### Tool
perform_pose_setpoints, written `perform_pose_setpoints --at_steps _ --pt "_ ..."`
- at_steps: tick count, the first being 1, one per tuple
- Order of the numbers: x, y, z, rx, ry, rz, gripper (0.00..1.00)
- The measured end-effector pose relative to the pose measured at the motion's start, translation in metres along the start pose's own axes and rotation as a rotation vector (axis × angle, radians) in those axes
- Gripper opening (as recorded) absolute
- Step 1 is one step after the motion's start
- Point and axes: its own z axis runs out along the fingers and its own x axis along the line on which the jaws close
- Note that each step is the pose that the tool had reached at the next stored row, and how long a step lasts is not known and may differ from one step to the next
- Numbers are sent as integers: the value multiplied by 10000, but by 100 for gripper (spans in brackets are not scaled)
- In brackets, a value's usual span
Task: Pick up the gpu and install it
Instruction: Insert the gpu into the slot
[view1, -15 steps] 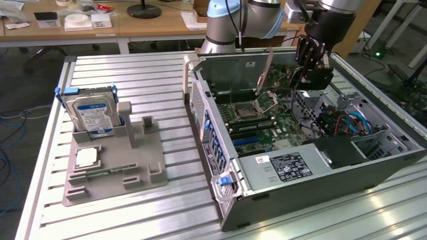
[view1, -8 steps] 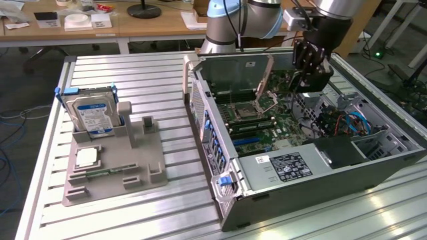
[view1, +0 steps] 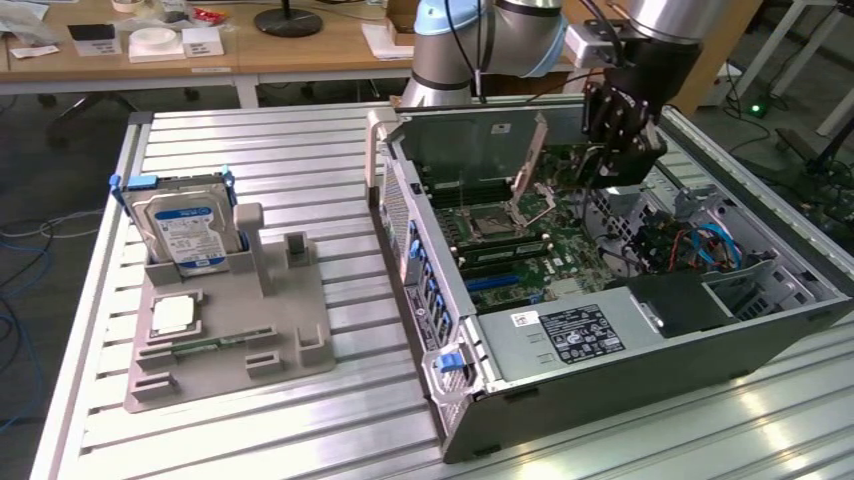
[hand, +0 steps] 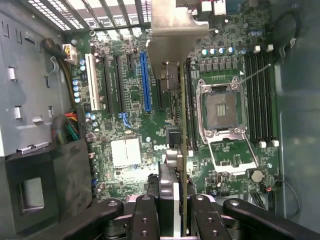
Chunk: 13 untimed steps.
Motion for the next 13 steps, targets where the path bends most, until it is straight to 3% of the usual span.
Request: perform_pose_setpoints --at_steps 3,8,13 --pt "3 33 55 1 3 -62 28" --pt "3 36 125 -1 1 -701 28" --pt "5 61 162 11 0 -695 28"
